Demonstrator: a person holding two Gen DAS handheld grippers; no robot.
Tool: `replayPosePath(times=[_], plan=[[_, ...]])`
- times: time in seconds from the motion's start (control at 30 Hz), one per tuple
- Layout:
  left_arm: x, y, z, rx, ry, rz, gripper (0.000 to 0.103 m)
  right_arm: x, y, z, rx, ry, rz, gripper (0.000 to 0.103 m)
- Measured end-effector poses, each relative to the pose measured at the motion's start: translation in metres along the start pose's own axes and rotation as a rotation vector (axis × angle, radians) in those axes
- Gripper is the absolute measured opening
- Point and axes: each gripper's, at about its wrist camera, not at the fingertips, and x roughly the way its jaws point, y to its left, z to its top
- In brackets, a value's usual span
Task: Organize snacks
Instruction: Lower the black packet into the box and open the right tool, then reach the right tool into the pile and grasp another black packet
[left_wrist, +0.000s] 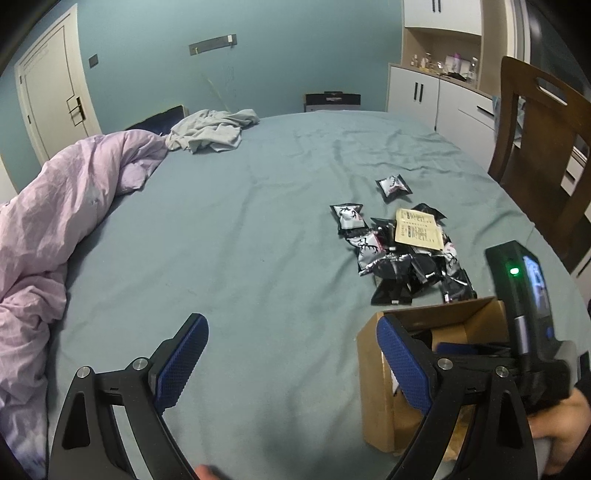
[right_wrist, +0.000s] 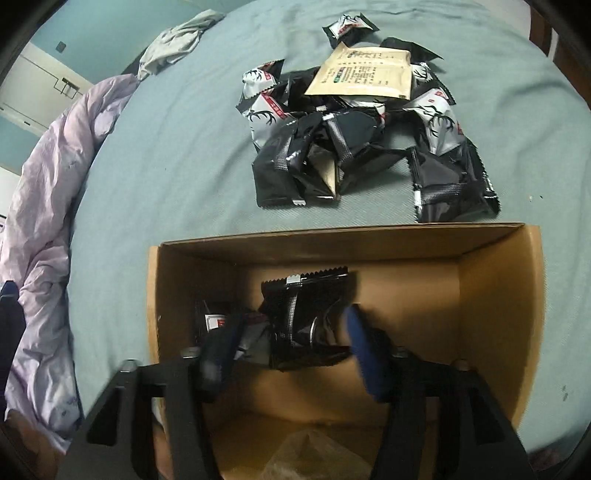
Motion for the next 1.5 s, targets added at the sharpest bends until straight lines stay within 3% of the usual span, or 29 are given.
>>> replayPosePath(times=[0.23,0.3,0.53,0.67,0.77,0.93,1.17,1.3,1.5], plan=[[0.0,-0.008,-0.002,0.023,0.009,-0.01,0.094,-0.069,-0.039,-0.004,0.042,-0.059,0.096,0.068],[-0.001,-0.017,-0.003,0.056,0.006,-0.008,0.094,-0.093,-0.054,-0.009,0.053,-0.094,0.072,0.073],[-0.002,-0.058,-0.013,0.19,0.015,-0.021,0.094,-0.145,-0.092,-0.023,0.024,-0.191,-0.088,0.074],[0.002,-0.073,-0.019,0.239,0.03,-0.012,0.094,-0.147,-0.101,-0.032,0.011,-0.282,-0.185,0.074],[0.006,-0.078,-0.019,0.243,0.044,-0.01,0.094,-0.133,-0.101,-0.042,-0.003,-0.291,-0.233,0.074],[0.009,-0.082,-0.018,0.233,0.045,0.0,0.094,-0.115,-0.075,-0.046,-0.098,-0.242,-0.165,0.074],[0.011,-0.084,-0.015,0.228,0.041,0.011,0.094,-0.117,-0.056,-0.05,-0.166,-0.277,-0.218,0.074],[0.014,-0.086,-0.01,0.229,0.032,0.011,0.094,-0.116,-0.071,-0.044,-0.164,-0.28,-0.221,0.074],[0.022,-0.086,-0.006,0.211,0.048,0.001,0.094,-0.097,-0.101,-0.01,-0.048,-0.188,-0.123,0.074]])
